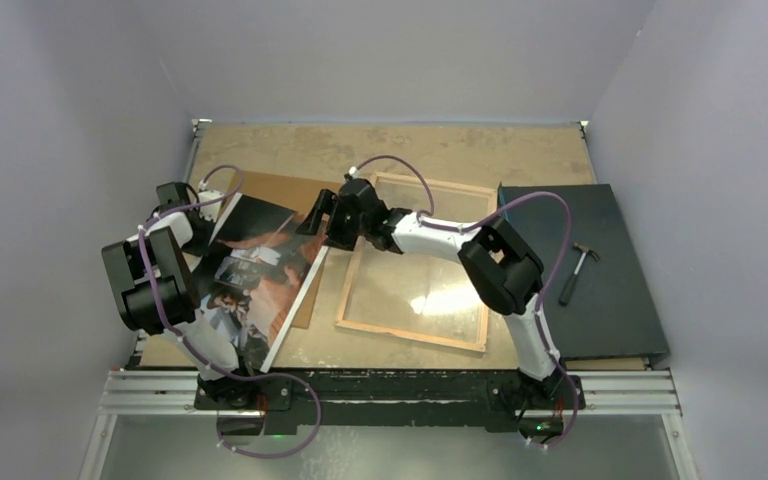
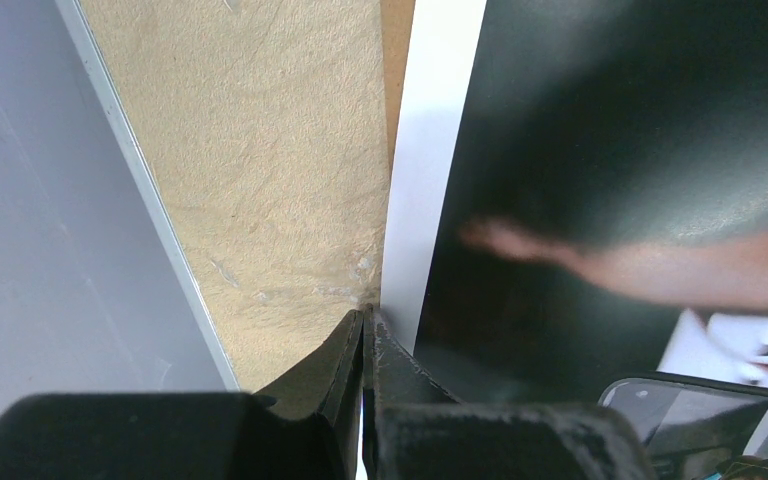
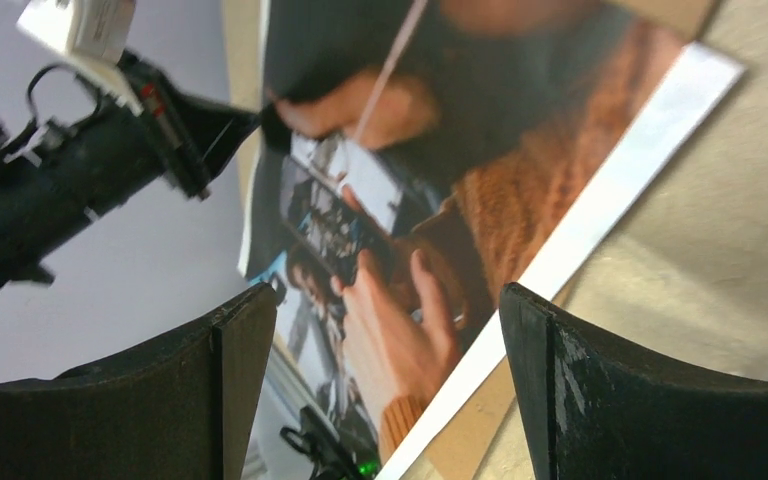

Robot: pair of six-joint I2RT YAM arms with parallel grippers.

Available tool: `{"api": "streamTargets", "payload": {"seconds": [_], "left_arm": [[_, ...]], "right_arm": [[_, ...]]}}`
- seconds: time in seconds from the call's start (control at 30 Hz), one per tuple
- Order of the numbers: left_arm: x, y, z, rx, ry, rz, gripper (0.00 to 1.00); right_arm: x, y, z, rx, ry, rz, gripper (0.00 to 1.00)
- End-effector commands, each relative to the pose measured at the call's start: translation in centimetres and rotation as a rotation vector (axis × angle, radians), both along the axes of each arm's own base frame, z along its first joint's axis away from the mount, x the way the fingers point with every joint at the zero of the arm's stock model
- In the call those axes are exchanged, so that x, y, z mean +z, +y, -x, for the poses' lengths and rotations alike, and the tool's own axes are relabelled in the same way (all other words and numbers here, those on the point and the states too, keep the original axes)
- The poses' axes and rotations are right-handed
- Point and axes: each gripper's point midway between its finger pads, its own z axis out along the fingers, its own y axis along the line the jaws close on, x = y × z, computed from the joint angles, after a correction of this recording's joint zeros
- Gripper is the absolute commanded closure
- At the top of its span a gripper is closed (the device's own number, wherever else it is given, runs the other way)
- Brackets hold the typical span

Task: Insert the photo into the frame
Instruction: Pick up the photo at the center of the board.

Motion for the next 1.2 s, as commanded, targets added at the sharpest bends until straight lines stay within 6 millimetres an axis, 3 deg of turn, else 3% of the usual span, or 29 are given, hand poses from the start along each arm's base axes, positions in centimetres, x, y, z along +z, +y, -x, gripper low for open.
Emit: {"api": "streamTargets", "payload": {"seconds": [0.0, 0.4, 0.77, 1.07, 1.17], "left_arm": [[-5.5, -7.4, 7.4, -0.016, 0.295, 0.306, 1.00], [-5.2, -7.5, 7.2, -0.017, 0.290, 0.311, 1.00], [-5.1, -7.3, 7.2, -0.019, 0.286, 0.302, 1.00], [-5.0, -7.4, 7.1, -0.025, 0.286, 0.297, 1.00], [-5.0, -7.4, 7.2, -0.028, 0.288, 0.294, 1.00]], "right_arm": [[-1.1, -3.4, -2.4, -0.115, -0.008, 0.250, 0.15], [-3.5, -4.8, -6.0, -0.232, -0.044, 0.438, 0.15], [-5.6, -4.2, -7.7, -0.281, -0.054, 0.447, 0.17], [-6.9, -2.1, -5.9, -0.188, -0.004, 0.372, 0.17], [-6.3, -1.9, -5.6, -0.182, 0.011, 0.310, 0.17]]}}
